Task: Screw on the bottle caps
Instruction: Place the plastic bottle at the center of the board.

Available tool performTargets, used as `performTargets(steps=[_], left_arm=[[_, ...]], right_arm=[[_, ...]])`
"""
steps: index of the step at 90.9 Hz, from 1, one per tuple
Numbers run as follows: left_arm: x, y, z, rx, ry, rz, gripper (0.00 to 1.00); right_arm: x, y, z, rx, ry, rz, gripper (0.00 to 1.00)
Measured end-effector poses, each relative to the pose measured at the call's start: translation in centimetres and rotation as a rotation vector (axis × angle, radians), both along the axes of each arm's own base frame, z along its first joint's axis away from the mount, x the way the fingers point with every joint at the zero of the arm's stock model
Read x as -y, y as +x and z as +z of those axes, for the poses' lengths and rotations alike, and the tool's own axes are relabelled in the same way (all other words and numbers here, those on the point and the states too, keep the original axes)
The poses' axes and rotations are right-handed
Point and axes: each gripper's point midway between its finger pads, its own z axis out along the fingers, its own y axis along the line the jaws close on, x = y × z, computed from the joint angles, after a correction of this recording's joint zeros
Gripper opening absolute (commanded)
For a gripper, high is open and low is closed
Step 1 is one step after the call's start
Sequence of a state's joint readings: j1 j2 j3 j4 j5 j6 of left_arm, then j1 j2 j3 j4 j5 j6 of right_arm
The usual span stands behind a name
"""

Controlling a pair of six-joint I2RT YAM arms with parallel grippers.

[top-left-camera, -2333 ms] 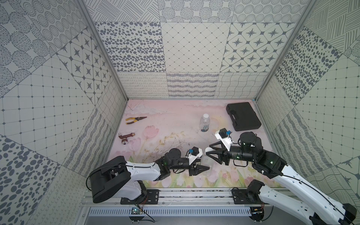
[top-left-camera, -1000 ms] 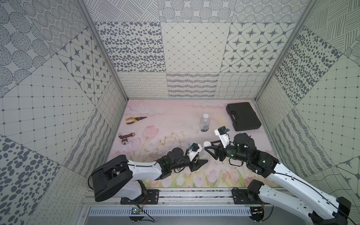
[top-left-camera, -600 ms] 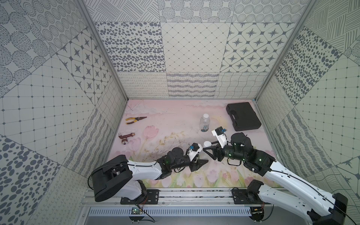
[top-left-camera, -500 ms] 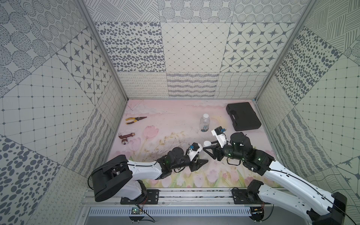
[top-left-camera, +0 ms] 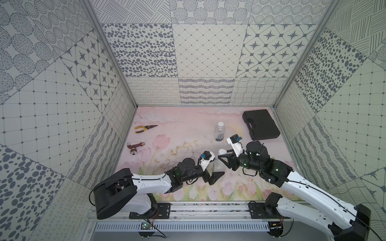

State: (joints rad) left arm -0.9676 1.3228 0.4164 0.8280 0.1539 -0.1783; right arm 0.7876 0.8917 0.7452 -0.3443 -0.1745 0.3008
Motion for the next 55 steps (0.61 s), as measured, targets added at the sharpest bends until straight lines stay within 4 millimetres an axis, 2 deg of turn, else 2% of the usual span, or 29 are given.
performTargets(steps=[21, 32, 43, 55], left_arm=[[-3.0, 1.7, 2.9, 0.034, -0.032, 0.144, 1.0], [-5.6, 2.3, 4.8, 0.056, -0.049, 0.253, 1.0], [-8.3, 3.1, 6.1, 0.063, -0.06, 0.379, 1.0], [-11.2, 4.1, 6.3, 0.055, -0.045, 0.524, 1.0]], right_arm=[[-0.8, 3.5, 1.4, 0.094, -0.083, -0.047, 0.23], [-1.6, 6.1, 2.2, 0.154, -0.089, -0.074, 0.23], [-2.7, 8.4, 1.5, 0.196, -0.093, -0.093, 0.23], [-4.0, 10.7, 0.5, 0.236, -0.095, -0.111, 0.23]])
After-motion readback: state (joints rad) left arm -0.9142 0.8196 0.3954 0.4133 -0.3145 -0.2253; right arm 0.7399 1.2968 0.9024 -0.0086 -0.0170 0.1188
